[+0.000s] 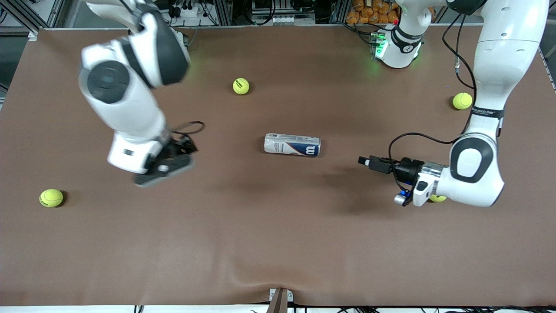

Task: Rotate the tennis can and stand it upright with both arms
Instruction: 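Lay the can down, open the right gripper while the left gripper reaches it, then grasp the can's open end with the left gripper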

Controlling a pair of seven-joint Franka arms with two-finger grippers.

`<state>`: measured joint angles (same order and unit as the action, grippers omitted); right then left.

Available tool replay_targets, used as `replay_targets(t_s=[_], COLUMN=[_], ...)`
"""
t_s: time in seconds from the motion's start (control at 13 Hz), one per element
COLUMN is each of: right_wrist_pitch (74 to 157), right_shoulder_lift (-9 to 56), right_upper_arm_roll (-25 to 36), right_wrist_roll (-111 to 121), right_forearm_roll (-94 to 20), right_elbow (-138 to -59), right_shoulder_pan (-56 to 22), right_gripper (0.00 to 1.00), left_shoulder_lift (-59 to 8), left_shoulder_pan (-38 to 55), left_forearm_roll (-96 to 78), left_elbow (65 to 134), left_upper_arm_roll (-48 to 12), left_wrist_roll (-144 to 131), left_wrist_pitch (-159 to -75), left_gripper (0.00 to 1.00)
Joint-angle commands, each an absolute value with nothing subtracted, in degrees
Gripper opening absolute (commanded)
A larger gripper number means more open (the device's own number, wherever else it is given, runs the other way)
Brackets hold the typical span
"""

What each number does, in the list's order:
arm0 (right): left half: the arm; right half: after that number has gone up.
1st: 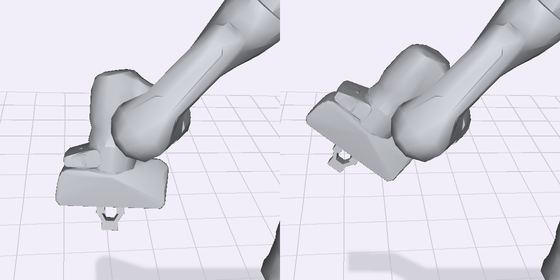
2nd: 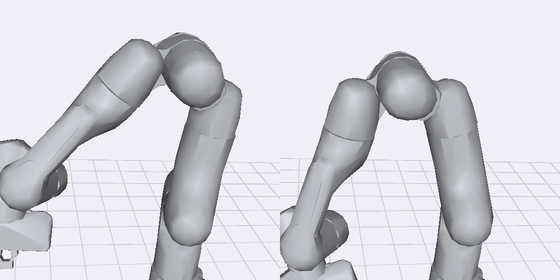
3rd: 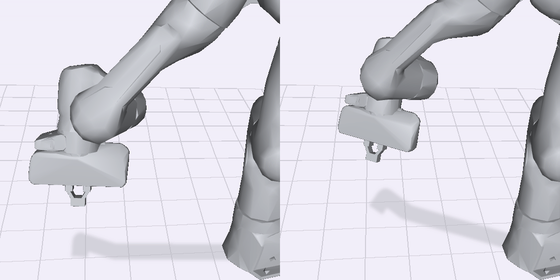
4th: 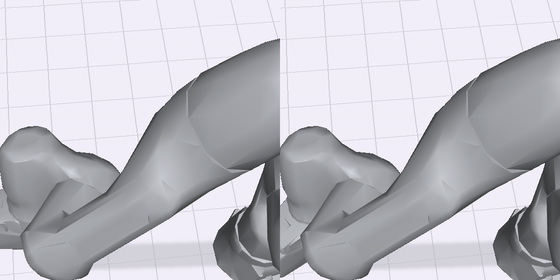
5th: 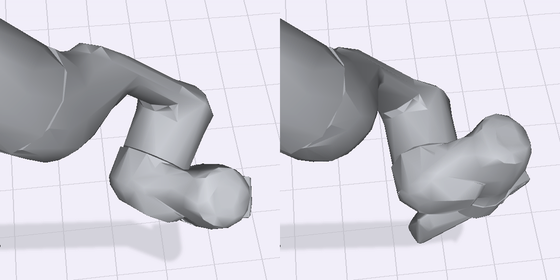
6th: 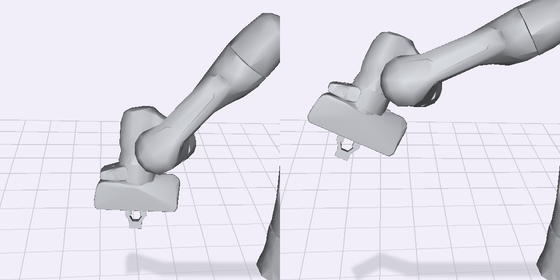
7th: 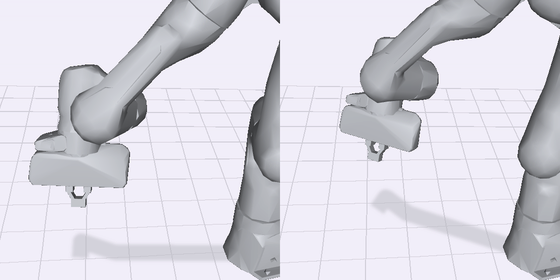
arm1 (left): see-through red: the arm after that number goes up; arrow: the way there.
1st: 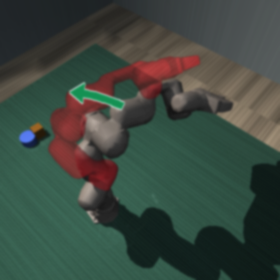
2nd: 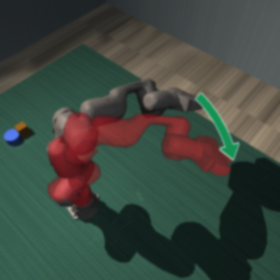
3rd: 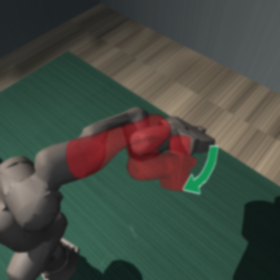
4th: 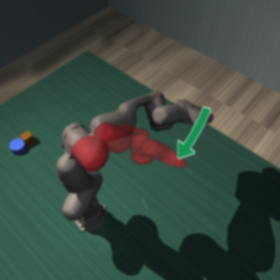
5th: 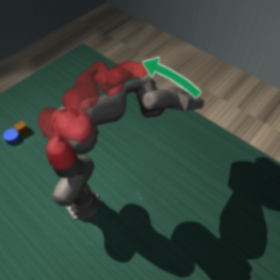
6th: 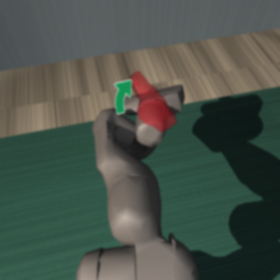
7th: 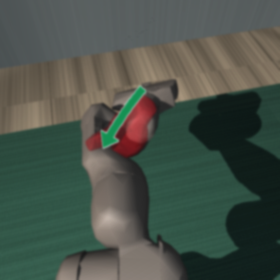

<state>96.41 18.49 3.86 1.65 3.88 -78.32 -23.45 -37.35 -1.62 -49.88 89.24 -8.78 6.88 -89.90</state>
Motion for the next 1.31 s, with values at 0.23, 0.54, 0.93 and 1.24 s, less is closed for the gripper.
replay_targets(t_s=[0.23,0.54,0.93,1.24], right_wrist_pitch=[85.63,78.59,72.69,72.95], right_shoulder_lift=[11.26,5.90,1.41,-0.53], right_upper_arm_roll=[5.98,5.71,3.25,3.17], right_wrist_roll=[0.62,0.79,0.62,1.32], right_forearm_roll=[-1.05,-1.67,-1.49,-1.05], right_elbow=[-80.33,-80.33,-79.98,-79.89], right_shoulder_pan=[-8.21,-0.28,4.48,3.25], right_gripper=[1.00,1.00,1.00,1.00], left_shoulder_lift=[-35.33,-33.40,-35.41,-39.37], left_shoulder_pan=[3.16,2.64,5.18,8.34], left_forearm_roll=[-51.76,-62.56,-67.58,-74.79], left_elbow=[99.65,107.21,109.60,108.72], left_upper_arm_roll=[-8.79,-8.96,-9.58,-9.49], left_wrist_roll=[22.81,29.09,35.67,41.91], left_wrist_pitch=[-102.63,-104.58,-110.47,-113.97], left_gripper=[1.00,1.00,1.00,1.00])
